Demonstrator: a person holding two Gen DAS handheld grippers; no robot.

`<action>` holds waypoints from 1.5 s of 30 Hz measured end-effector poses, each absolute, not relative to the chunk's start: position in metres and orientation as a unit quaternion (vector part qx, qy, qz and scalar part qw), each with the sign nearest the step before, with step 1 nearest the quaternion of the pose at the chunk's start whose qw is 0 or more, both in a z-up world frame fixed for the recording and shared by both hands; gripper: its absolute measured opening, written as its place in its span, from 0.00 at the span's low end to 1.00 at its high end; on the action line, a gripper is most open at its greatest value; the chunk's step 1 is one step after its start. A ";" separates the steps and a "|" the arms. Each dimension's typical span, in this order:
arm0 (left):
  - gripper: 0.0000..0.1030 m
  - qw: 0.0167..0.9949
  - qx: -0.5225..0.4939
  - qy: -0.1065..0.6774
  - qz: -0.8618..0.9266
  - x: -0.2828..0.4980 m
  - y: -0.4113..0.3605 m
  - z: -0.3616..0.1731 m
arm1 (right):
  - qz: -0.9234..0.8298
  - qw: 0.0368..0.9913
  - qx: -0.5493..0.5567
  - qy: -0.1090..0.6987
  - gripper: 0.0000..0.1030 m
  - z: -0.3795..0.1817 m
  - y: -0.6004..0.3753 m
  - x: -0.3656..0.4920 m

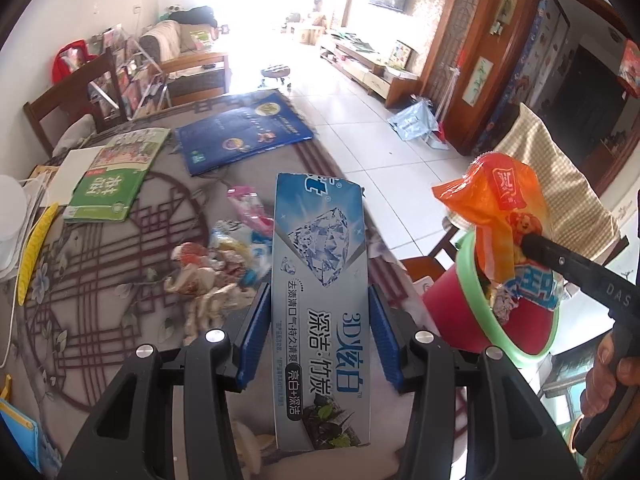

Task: Collect trash
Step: 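Carry the toothpaste box and orange bag in both tools over the red bucket, then open the left tool over the bucket while the right tool releases the orange bag inside, then grasp the crumpled beige paper wad on the table with the left tool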

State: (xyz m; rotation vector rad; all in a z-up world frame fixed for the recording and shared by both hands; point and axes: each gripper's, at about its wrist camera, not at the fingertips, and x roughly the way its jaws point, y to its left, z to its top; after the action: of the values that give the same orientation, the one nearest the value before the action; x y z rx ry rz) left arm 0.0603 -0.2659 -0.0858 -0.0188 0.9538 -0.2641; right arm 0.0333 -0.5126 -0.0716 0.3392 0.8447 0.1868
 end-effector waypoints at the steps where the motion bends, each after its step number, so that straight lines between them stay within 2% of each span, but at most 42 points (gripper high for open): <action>1: 0.44 0.880 -0.006 0.458 -0.130 0.061 -0.271 -0.085 | 0.085 0.894 0.166 0.407 0.31 -0.072 -0.520 0.032; 20: 0.44 0.814 0.066 0.483 -0.315 0.063 -0.464 -0.111 | -0.072 0.888 0.218 0.399 0.31 -0.088 -0.654 -0.031; 29: 0.46 0.797 0.080 0.489 -0.345 0.066 -0.507 -0.120 | -0.094 0.879 0.228 0.408 0.32 -0.100 -0.675 -0.041; 30: 0.47 0.795 0.081 0.490 -0.348 0.067 -0.509 -0.121 | -0.095 0.878 0.229 0.409 0.33 -0.101 -0.675 -0.040; 31: 0.52 0.796 0.082 0.489 -0.347 0.067 -0.511 -0.122 | -0.097 0.878 0.230 0.408 0.36 -0.102 -0.676 -0.040; 32: 0.63 0.798 0.081 0.486 -0.347 0.067 -0.510 -0.121 | -0.099 0.877 0.233 0.408 0.42 -0.102 -0.677 -0.039; 33: 0.65 0.801 0.079 0.482 -0.346 0.066 -0.508 -0.120 | -0.100 0.876 0.236 0.408 0.45 -0.102 -0.678 -0.037; 35: 0.65 0.805 0.076 0.481 -0.339 0.069 -0.503 -0.119 | -0.102 0.876 0.241 0.405 0.51 -0.103 -0.680 -0.035; 40: 0.65 0.826 0.061 0.478 -0.294 0.078 -0.464 -0.117 | -0.091 0.880 0.239 0.400 0.51 -0.101 -0.678 -0.027; 45: 0.66 0.858 0.040 0.477 -0.187 0.091 -0.388 -0.128 | -0.071 0.884 0.233 0.399 0.54 -0.099 -0.669 -0.015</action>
State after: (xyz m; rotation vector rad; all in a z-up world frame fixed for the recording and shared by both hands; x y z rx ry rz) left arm 0.0911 -0.3876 -0.1278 0.0838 1.0021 -0.3936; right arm -0.0153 -0.6689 -0.0986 0.4844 0.8297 -0.1468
